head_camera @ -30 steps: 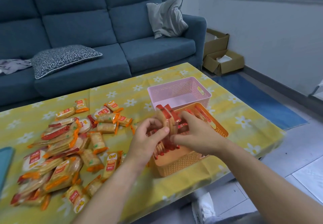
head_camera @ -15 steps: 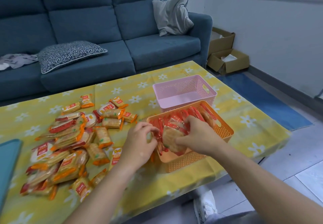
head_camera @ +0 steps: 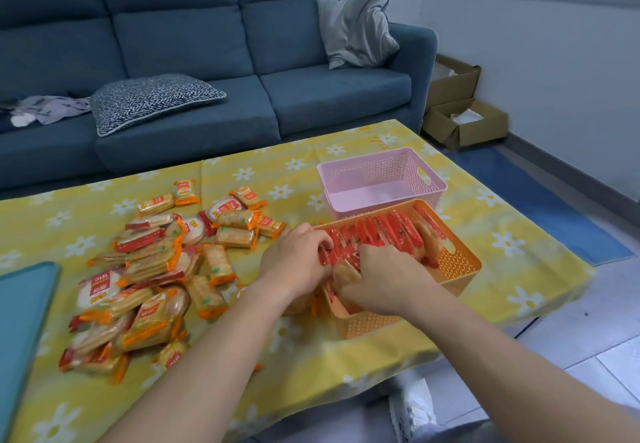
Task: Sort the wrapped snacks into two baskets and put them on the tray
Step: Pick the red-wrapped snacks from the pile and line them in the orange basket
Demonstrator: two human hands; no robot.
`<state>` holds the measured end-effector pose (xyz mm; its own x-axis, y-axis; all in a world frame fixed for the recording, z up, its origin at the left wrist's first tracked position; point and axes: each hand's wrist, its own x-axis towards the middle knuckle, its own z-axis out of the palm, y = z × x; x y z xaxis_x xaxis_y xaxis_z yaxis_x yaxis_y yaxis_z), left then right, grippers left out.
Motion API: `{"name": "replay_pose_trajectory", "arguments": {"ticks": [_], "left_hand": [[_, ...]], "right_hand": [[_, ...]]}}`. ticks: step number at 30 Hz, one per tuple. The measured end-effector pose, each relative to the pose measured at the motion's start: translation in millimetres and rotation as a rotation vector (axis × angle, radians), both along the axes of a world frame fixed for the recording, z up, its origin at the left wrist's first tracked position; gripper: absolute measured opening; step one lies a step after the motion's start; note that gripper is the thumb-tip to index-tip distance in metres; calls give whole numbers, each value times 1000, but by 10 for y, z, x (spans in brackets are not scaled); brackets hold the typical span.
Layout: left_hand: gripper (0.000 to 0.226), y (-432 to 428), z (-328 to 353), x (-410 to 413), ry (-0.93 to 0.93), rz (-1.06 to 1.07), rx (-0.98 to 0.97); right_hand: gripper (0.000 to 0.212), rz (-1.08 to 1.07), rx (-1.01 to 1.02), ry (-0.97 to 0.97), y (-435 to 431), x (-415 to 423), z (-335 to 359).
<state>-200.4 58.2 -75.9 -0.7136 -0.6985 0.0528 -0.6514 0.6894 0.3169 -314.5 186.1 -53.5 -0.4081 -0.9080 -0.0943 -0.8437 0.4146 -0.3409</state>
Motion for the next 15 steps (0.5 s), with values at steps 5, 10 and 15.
{"name": "replay_pose_trajectory", "arguments": {"ticks": [5,10,15], "left_hand": [[15,-64,-31,72,389,56,277],[9,52,-130,255,420,-132,258],[20,114,-222,279,375,-131,219]], "right_hand": [[35,-10,158,52,-124,93,-76],[38,52,226,-250,-200,36,109],[23,79,191,-150,-186,104,76]]}}
